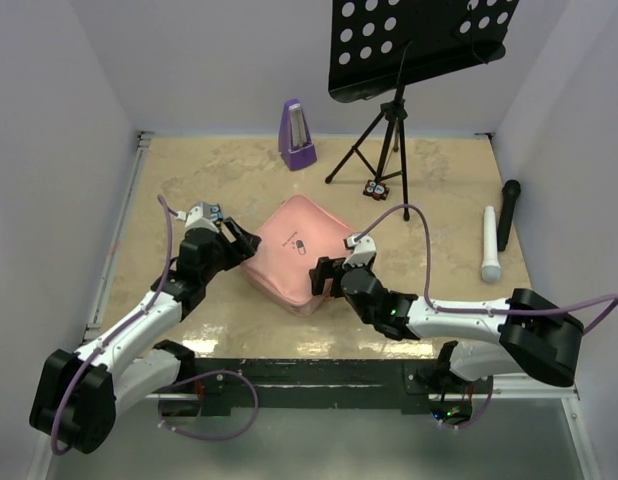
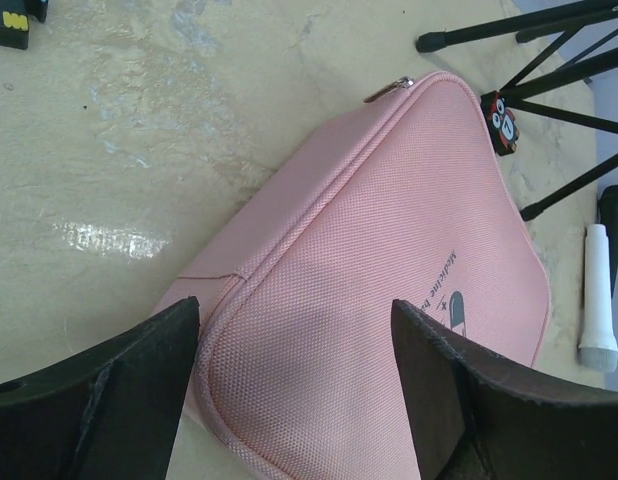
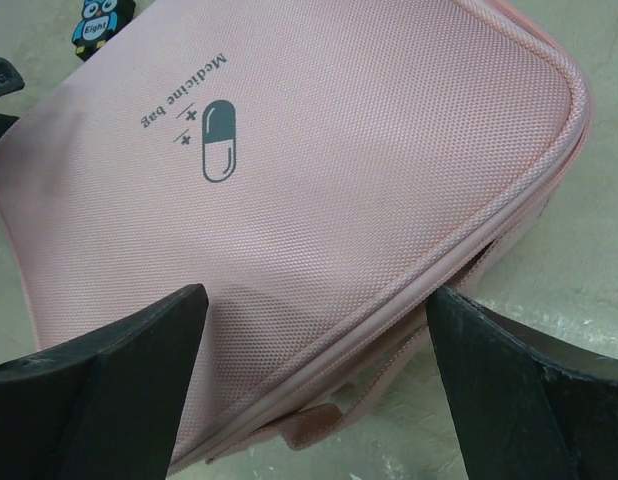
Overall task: Organize the medicine kit
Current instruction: Adjust the medicine box at the center of the board.
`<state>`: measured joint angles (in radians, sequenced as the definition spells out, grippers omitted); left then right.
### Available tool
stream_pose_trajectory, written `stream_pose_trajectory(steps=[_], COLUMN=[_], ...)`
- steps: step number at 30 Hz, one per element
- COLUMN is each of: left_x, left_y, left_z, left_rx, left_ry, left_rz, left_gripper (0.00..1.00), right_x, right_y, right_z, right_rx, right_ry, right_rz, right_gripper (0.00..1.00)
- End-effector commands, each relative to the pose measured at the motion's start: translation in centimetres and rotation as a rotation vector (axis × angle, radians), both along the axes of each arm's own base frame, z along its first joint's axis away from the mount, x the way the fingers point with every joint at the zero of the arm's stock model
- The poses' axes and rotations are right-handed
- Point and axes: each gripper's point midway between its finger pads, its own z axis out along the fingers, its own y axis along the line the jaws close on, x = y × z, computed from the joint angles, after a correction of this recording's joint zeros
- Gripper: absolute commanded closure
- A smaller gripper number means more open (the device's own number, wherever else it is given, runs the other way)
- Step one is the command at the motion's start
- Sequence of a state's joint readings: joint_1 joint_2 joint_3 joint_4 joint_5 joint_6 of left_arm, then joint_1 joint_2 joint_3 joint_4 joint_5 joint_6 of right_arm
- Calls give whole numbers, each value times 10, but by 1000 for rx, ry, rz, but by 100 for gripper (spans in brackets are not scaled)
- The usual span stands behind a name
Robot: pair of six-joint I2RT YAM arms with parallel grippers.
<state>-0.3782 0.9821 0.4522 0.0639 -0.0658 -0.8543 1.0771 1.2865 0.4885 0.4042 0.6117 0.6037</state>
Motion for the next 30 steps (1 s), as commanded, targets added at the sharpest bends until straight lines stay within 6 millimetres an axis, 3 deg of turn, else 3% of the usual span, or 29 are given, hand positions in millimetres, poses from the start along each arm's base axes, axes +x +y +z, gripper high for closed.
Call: stream_pose_trajectory(steps=[1, 6, 12, 17, 21, 30], left_x=[-1, -2, -2, 2, -5, -13], left_y=[-13, -13, -8, -13, -24, -22], left_z=[2, -6, -6, -11, -25, -17], left_rx=[-45, -18, -2, 2, -9, -39], left_ry=[12, 32, 28, 33, 78, 24], left_rz=[-34, -53, -29, -67, -135, -144], left_gripper=[19, 20, 19, 21, 24, 25], right_x=[7, 6, 0, 9, 27, 51], right_y=[11, 9, -8, -16, -13, 14], right_z=[32, 36, 50, 33, 13, 14], right_rx=[167, 212, 321, 329, 236, 203], right_ry=[-37, -21, -24, 47, 94, 71], right_rz=[-44, -55, -79, -91, -82, 11], right_gripper=[2, 1, 2, 3, 2, 2])
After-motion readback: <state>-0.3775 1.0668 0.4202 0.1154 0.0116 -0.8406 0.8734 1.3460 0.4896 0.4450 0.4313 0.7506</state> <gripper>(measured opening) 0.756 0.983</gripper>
